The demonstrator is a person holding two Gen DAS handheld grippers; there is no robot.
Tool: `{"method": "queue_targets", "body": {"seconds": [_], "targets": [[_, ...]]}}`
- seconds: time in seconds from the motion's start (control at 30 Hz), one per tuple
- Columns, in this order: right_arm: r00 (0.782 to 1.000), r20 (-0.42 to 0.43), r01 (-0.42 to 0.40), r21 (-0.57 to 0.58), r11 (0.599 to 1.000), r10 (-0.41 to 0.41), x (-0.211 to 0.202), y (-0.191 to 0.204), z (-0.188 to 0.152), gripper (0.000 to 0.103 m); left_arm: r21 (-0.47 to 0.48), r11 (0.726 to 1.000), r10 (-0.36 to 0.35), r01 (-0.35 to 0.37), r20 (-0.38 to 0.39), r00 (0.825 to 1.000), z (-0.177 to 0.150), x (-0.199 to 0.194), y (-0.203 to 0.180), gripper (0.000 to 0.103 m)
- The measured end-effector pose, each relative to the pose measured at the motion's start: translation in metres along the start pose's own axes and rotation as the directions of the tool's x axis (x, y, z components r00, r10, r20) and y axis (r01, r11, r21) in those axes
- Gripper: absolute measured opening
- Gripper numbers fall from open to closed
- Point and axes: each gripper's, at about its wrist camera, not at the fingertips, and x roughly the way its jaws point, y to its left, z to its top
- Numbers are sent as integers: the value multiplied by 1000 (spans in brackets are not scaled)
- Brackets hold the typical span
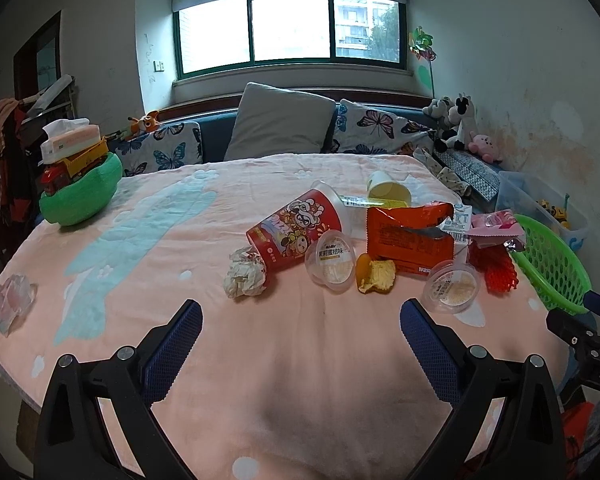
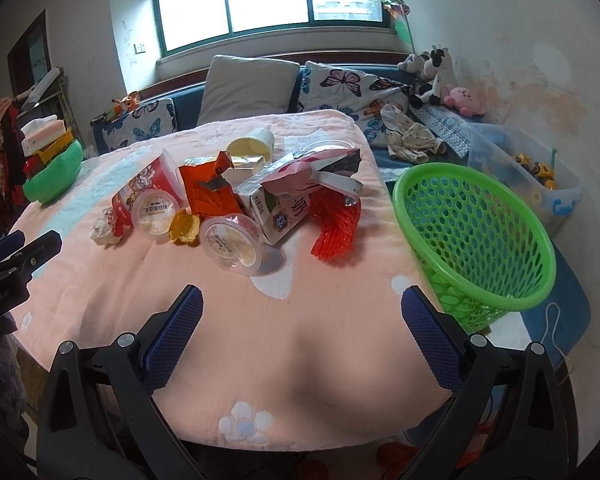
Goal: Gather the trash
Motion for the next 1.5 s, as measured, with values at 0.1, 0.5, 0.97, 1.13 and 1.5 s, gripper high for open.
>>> {"method": "queue_targets", "body": {"seconds": [0.1, 0.5, 0.97, 1.13, 1.5], "targets": [[1000, -2, 2, -4, 1000, -2, 2, -2, 4, 98, -2, 1000, 2, -2, -5, 1000, 3, 4, 0, 96], [999, -21, -46, -11, 999, 45, 16, -13, 35, 98, 1, 1000, 2, -1, -19, 1000, 18, 20, 1, 96], [952, -138, -229, 278, 933, 275, 61, -51, 76, 93, -7, 1000, 24, -24, -40, 999, 25, 47, 18, 96], [922, -153, -262, 426, 866, 355, 79, -65, 90, 89, -2, 999, 37, -37, -36, 999, 31, 55, 27, 96], [890, -188, -242, 578, 779, 416, 117, -83, 93, 65, 22, 998, 64, -63, -43, 997, 52, 82, 51, 96]]}}
